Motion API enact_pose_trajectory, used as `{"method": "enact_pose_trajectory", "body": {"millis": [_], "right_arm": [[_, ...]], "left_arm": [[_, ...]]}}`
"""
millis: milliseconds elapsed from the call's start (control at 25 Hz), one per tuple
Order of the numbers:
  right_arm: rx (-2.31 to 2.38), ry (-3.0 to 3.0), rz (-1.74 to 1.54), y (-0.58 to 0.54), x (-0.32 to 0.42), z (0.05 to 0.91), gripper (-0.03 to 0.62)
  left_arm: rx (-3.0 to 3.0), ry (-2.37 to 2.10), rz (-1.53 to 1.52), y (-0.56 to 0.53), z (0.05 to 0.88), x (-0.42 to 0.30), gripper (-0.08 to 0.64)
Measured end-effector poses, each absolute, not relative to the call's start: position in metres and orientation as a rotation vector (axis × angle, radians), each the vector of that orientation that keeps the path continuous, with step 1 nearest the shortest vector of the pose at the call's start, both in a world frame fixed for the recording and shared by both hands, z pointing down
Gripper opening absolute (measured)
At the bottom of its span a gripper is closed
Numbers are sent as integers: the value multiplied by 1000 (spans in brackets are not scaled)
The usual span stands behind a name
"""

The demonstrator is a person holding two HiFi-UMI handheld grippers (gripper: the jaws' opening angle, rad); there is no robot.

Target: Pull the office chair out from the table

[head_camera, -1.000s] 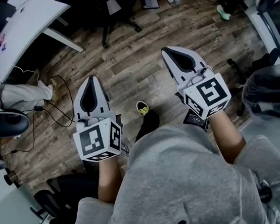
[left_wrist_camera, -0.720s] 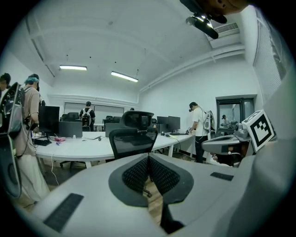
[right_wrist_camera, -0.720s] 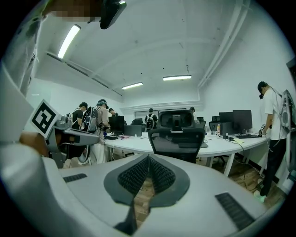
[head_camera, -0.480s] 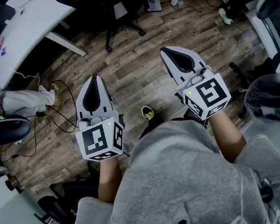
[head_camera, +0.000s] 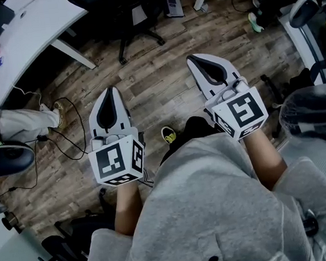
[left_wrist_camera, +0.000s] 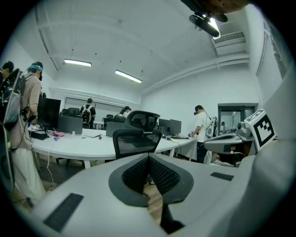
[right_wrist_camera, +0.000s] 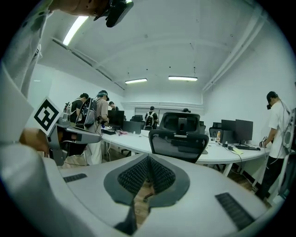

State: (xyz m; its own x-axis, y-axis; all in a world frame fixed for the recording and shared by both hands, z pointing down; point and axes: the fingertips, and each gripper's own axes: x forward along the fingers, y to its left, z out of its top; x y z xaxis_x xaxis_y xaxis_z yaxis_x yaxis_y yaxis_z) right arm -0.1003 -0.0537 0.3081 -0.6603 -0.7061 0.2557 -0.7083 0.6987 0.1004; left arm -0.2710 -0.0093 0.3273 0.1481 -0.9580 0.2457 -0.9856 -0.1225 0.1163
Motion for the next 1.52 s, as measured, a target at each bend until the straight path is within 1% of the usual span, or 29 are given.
{"method": "enact_pose_trajectory", "body": {"millis": [240, 600, 960, 1520], "right_arm": [[1150, -2622, -25, -60, -92, 295, 28], [1122, -2630, -64, -74, -89, 303, 28], [1191, -2637, -30, -122, -61, 307, 28], [1181, -2634, 14, -216, -47, 317, 28]], "left_arm": [[2173, -1909, 114, -9, 320, -272, 11], [2153, -1945, 162, -20, 324, -273, 11], [2201, -1926, 214, -68, 321, -249, 11], [2191, -1926, 288, -160, 323, -240, 11]]}}
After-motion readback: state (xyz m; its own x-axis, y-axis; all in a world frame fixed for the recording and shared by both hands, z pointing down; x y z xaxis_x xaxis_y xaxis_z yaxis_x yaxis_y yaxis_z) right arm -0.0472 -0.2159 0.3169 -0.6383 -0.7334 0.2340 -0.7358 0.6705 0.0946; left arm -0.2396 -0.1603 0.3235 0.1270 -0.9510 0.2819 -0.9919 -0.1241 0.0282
